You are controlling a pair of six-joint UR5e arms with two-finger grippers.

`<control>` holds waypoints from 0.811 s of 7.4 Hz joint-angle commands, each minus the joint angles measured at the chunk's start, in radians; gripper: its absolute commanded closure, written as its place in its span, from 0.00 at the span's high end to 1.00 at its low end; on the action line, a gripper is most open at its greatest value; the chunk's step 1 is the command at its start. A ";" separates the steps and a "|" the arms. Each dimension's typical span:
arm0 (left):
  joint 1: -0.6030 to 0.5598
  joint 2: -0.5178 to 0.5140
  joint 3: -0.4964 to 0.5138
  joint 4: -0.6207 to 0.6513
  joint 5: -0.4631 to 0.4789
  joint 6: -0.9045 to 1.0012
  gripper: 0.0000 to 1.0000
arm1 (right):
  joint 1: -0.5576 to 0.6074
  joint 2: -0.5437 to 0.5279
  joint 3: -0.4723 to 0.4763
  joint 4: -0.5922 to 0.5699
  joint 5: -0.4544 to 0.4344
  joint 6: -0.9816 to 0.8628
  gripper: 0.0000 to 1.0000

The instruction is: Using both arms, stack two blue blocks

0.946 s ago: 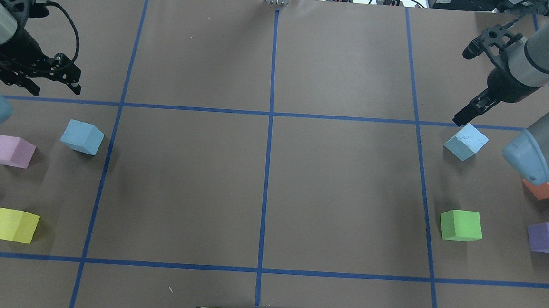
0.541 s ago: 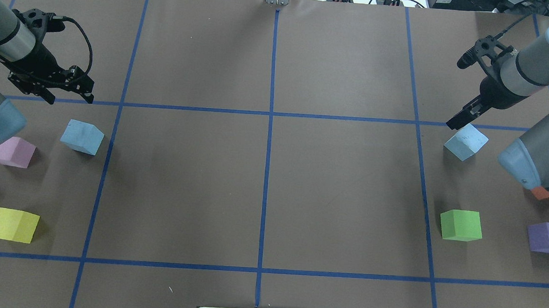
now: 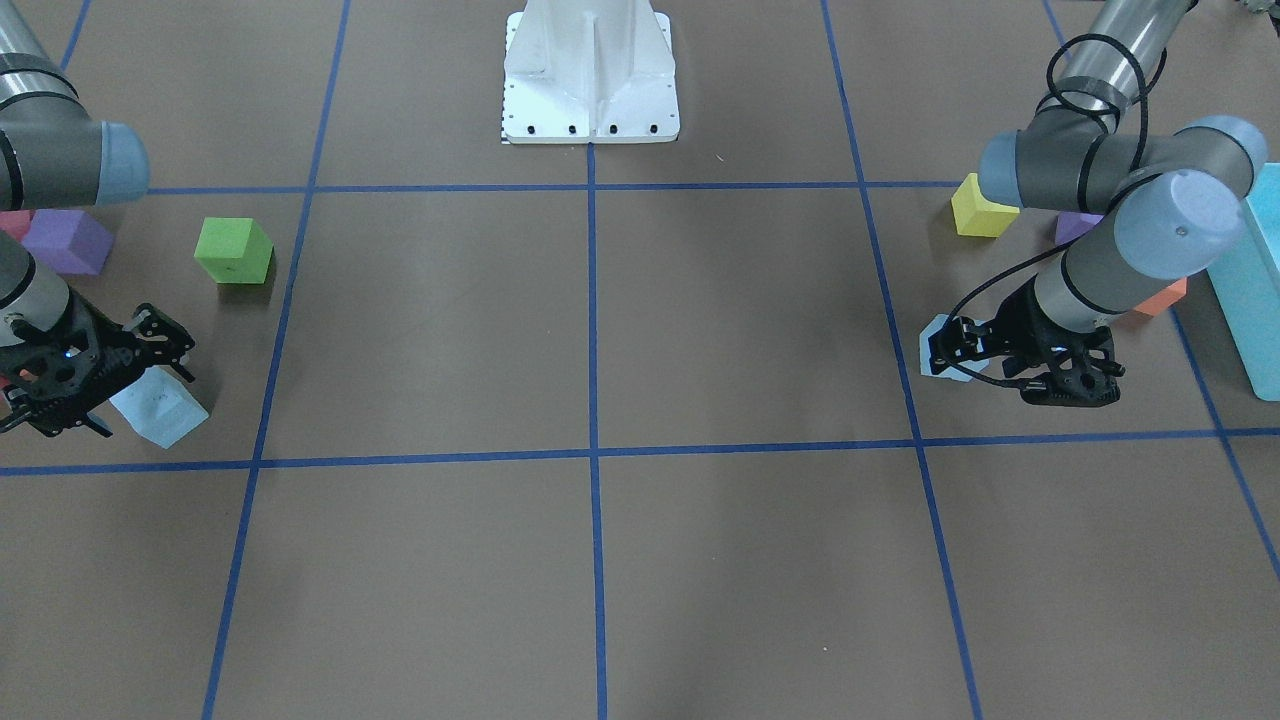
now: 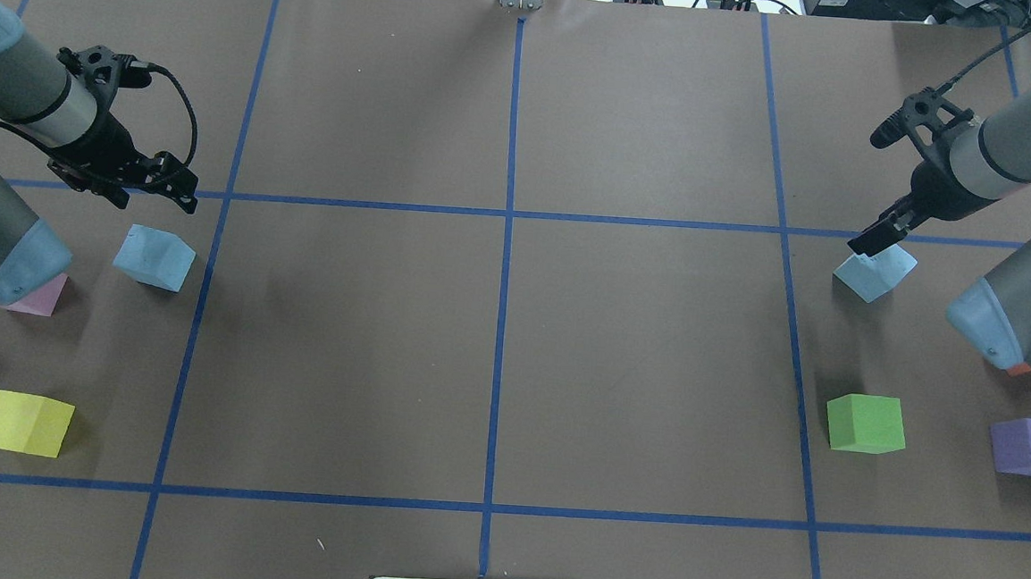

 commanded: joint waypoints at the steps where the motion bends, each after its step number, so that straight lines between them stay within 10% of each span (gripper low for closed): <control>1: 0.005 0.000 -0.003 -0.007 0.001 0.001 0.98 | -0.006 -0.041 -0.018 0.095 -0.001 0.013 0.99; 6: 0.039 0.075 -0.015 -0.104 0.050 -0.011 0.98 | -0.028 -0.045 -0.039 0.140 -0.007 0.053 0.99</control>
